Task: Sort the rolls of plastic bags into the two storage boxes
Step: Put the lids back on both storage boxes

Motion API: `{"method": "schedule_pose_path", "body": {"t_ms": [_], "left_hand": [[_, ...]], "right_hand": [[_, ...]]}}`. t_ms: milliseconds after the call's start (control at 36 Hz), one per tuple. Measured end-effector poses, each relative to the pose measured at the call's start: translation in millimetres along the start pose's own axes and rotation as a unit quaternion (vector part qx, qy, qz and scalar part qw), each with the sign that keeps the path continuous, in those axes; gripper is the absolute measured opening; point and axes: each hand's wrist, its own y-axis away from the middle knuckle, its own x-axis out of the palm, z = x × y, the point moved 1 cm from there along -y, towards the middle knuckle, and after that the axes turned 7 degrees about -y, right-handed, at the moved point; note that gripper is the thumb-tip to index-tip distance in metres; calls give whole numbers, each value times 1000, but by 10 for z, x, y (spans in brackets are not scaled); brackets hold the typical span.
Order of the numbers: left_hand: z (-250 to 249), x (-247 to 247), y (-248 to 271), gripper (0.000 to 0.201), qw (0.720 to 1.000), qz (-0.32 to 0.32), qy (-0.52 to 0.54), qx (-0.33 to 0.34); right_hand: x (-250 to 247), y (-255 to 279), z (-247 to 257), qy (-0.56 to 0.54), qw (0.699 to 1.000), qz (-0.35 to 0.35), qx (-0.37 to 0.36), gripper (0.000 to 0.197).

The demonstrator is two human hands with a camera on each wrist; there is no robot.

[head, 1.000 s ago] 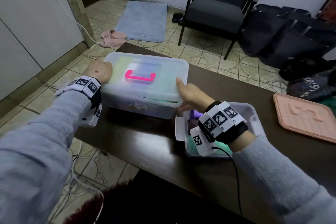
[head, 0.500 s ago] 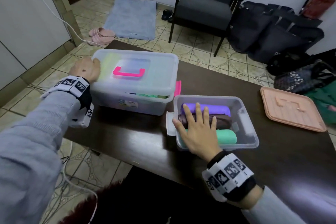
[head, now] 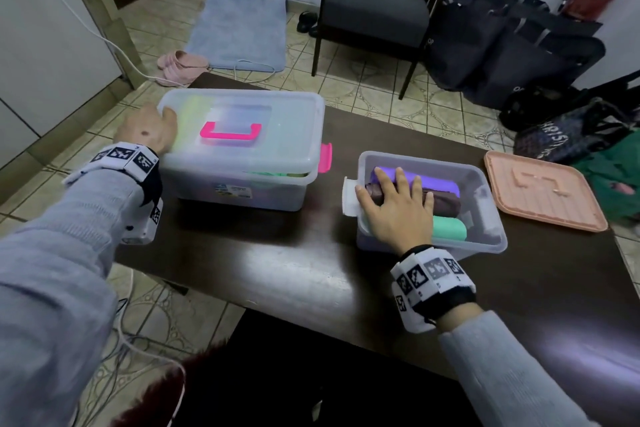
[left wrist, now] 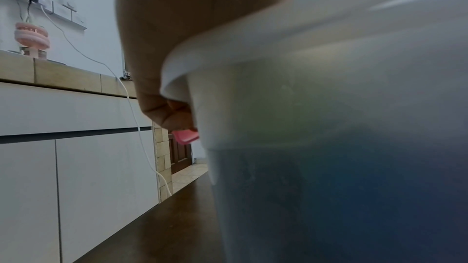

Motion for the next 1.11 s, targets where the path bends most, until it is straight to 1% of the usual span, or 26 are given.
{"method": "schedule_pose_path", "body": {"t_ms": [278,472,500,528,556,583,611,639,667,694,750,778,806,833,889,944,1000,1055,1111], "left_hand": [[21,-12,-4,50,1000,9,-1,10],[34,10,-41,50,1000,2,-1,8],[38,11,-47,50,1000,1,0,9],[44,16,-55,50,1000,1,1,10],[46,18,-65,50,1000,2,3,11],[52,22,-79,50,1000,4,4,12],[58,18,-90,50,1000,6,6,11],[60,21,-101,50,1000,8,8,11],[56,20,-107,49,1000,11,9,12],[46,16,-111,48,1000,14,11,14],[27,4,-101,45,1000,22,15,12],[18,-5,-89,44,999,27,16,11],[13,-8,-84,43,999,31,18,15],[7,-13,-84,41,999,35,23,20],[-10,-15,-78,36,998,43,39,35],[-51,-16,-54,33,996,47,49,55],[-106,-16,-34,30,995,40,56,73],[-168,-12,-25,32,994,37,54,91],[-219,8,-32,34,992,43,55,101]], "right_hand": [[-176,-357,-358,-3,998,-6,70,64],[-212,-414,-411,-1,996,-5,84,64],[-218,-406,-387,6,997,-20,78,63],[-223,-400,-346,9,997,-53,60,62],[-223,-409,-283,1,995,-100,29,59],[-231,-405,-188,-26,989,-144,-10,55],[-241,-395,-66,-77,982,-167,-47,48],[-243,-380,67,-144,973,-163,-75,42],[-243,-369,198,-217,965,-126,-81,42],[-239,-362,326,-296,950,-70,-66,47],[-237,-370,544,-446,894,37,8,58],[-229,-380,626,-493,864,87,46,59],[-214,-386,688,-519,842,130,69,60],[-197,-397,728,-525,831,165,76,60],[-185,-416,764,-512,833,196,69,62],[-180,-437,744,-507,836,193,75,61],[-184,-446,701,-502,842,179,80,46],[-188,-440,638,-481,856,171,76,29],[-186,-438,565,-471,864,162,74,24]]}}
